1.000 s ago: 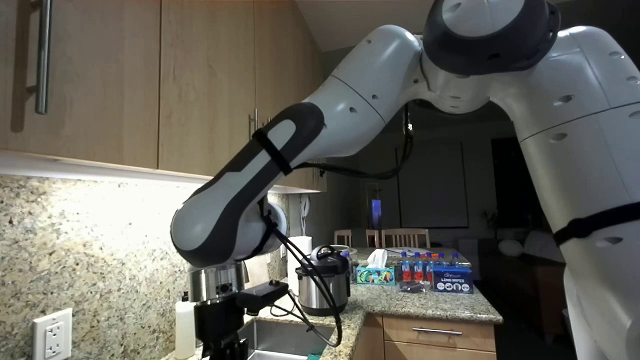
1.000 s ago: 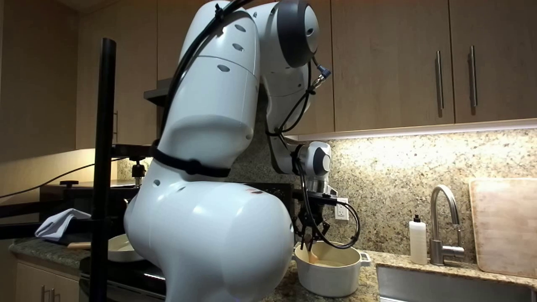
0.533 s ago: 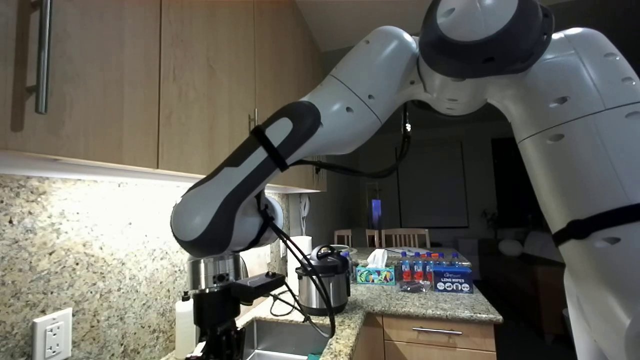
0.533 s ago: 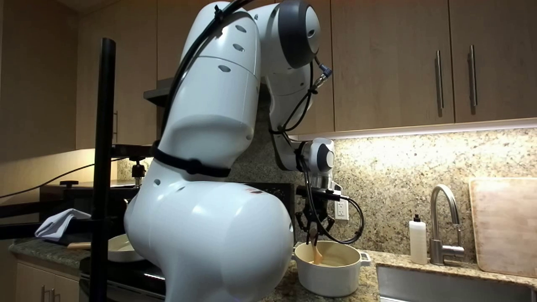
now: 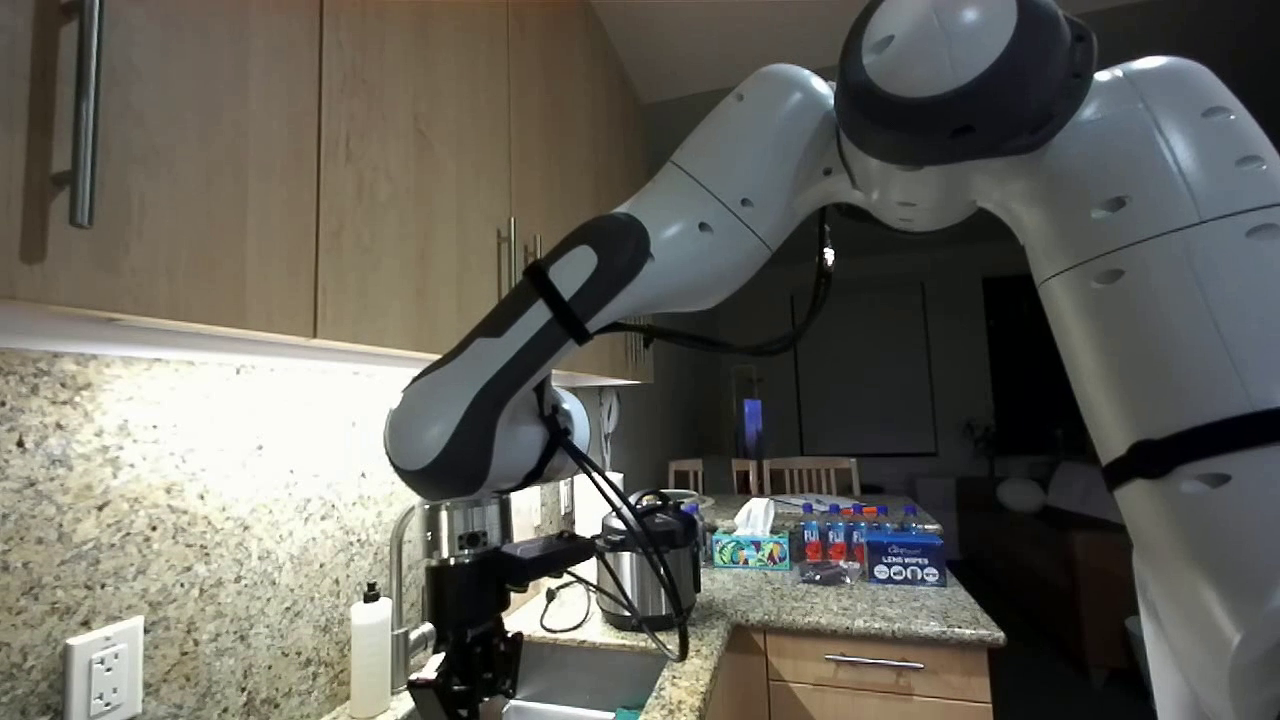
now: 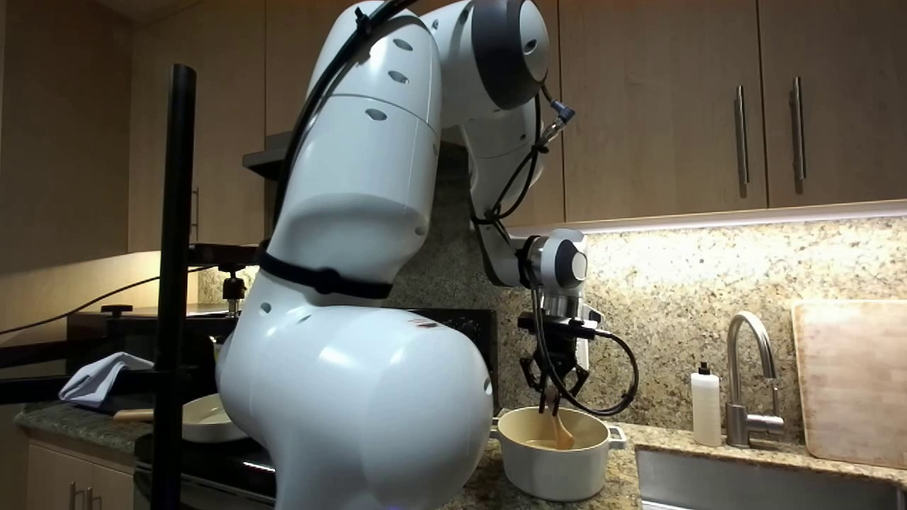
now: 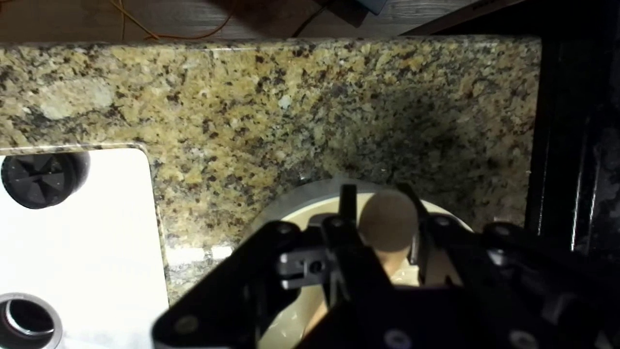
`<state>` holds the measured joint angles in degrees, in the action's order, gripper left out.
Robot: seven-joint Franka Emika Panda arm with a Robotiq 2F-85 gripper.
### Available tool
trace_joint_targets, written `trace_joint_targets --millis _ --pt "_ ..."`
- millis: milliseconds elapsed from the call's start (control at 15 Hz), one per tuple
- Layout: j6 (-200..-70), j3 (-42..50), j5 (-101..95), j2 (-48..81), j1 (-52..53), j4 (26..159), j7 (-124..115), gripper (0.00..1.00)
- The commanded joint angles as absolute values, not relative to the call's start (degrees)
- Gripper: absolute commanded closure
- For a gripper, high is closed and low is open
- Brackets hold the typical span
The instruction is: Pick up the cooking stick and stir in the pot
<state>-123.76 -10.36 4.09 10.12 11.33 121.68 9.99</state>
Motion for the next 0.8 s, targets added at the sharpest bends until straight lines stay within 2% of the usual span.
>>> trace_joint_targets --millis 0,400,733 --pt "-128.66 -11.0 4.06 4.85 11.46 128.62 6.88 0.94" --pt "-135.36 -12.19 1.37 -1.96 12.9 137.68 2.67 0.94" --pt "-133.12 -13.25 0.96 -2.04 13.55 136.31 4.02 0.94"
